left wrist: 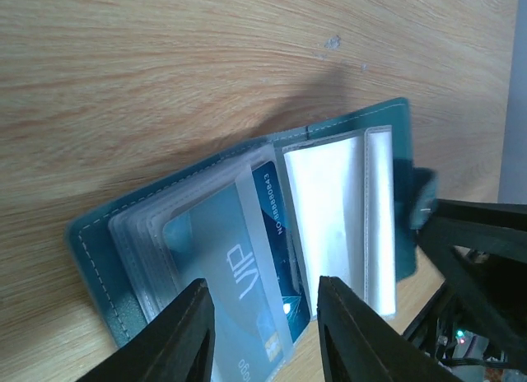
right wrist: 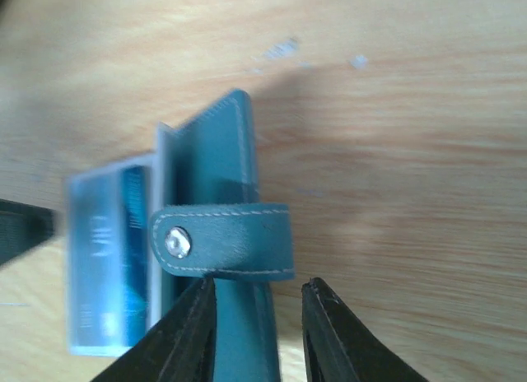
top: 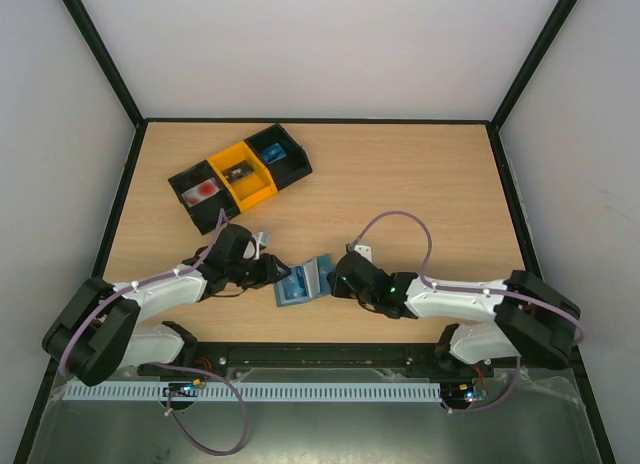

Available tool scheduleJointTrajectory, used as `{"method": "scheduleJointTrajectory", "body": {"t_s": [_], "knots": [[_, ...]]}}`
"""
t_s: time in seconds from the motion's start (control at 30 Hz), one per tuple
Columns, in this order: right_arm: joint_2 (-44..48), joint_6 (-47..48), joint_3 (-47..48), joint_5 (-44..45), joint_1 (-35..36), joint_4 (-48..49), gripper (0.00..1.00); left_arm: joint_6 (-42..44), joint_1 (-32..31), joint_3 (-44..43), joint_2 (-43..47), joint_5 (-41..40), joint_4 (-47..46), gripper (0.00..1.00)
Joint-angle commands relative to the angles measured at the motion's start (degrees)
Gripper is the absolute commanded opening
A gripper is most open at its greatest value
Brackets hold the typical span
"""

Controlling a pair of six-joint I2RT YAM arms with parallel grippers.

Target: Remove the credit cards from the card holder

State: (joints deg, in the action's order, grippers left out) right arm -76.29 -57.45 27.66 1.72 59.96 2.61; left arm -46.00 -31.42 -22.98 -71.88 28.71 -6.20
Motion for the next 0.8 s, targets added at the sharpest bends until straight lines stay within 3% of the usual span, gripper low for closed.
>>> {"method": "scheduleJointTrajectory", "body": {"t_s": [0.0,0.27,0.57,0.77], "knots": [[5.88,-0.36,4.37,0.01,0.06,-4.58,0.28,-0.17,0.22,0.97,-0.51,1.37,-2.84,0.35],[9.64,0.41,6.30,-7.78,0.21,3.27,0.28,-0.29,0.22,1.01,-0.47,2.23,-3.58,0.31],[-3.21,-0.58,9.95,-10.94,2.92,11.99,0.24,-1.95,1.18,1.94,0.26,2.93,-3.54,0.31],[-7.84,2.91,9.67,-6.33,2.88,11.06,0.22,-1.86,1.36,3.15,0.11,1.14,-3.30,0.32]]}}
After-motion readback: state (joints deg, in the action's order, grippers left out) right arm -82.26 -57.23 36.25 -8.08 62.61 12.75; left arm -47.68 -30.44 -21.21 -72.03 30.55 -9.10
